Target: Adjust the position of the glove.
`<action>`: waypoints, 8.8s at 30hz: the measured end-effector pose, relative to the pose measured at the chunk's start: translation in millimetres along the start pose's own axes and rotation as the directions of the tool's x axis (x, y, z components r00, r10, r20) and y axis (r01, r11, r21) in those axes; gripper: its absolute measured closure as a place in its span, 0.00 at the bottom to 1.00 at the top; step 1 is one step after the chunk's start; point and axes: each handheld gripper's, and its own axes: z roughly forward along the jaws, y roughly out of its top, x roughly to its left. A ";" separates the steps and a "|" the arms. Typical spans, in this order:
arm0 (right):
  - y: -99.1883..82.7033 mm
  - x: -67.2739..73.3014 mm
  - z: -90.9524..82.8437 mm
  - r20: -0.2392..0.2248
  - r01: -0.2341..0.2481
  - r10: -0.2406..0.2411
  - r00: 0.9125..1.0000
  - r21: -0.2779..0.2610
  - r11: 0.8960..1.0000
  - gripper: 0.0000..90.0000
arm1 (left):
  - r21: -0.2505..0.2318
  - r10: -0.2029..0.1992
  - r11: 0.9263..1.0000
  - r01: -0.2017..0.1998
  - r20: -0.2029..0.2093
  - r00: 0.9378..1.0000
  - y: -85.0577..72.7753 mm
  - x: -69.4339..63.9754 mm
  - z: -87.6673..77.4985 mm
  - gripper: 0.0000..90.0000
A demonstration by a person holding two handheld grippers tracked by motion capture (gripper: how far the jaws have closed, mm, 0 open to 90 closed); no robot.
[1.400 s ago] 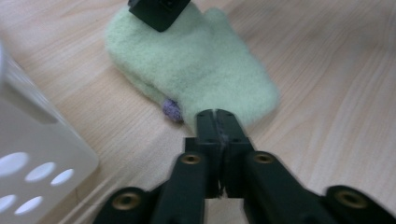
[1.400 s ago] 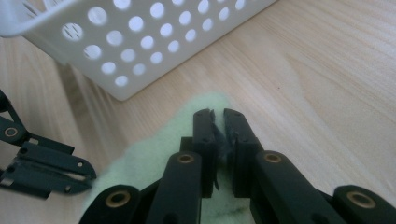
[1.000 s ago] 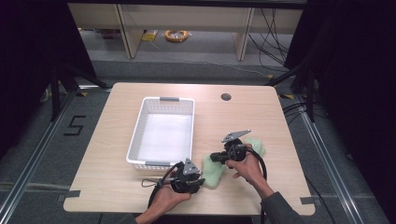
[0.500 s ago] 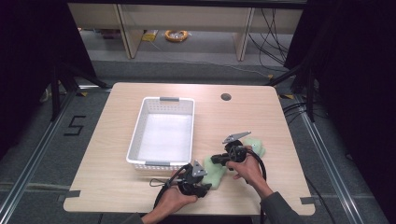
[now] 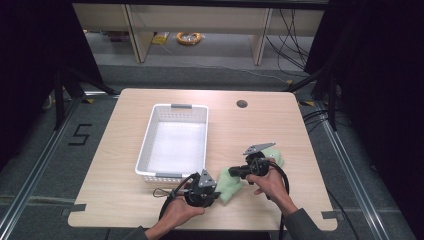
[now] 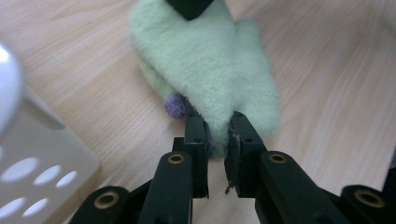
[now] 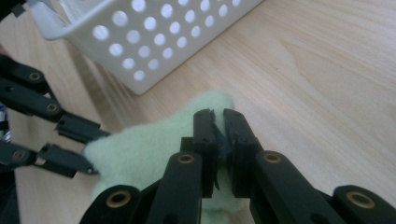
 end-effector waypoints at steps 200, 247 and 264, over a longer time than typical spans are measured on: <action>-47.6 72.0 -44.9 0.009 -0.026 0.027 1.000 -0.115 0.993 0.94 | -0.106 0.045 0.994 -0.038 0.062 0.997 4.5 -22.4 -25.8 0.95; -66.9 61.3 -70.3 0.002 -0.021 0.022 1.000 -0.040 0.999 0.97 | -0.092 -0.006 0.996 0.011 0.052 0.999 11.8 9.1 -13.0 0.99; -78.0 52.6 -58.9 0.019 -0.072 0.073 0.997 -0.024 0.997 0.96 | -0.017 -0.170 0.985 0.175 0.160 0.973 -5.7 -3.5 -20.4 0.61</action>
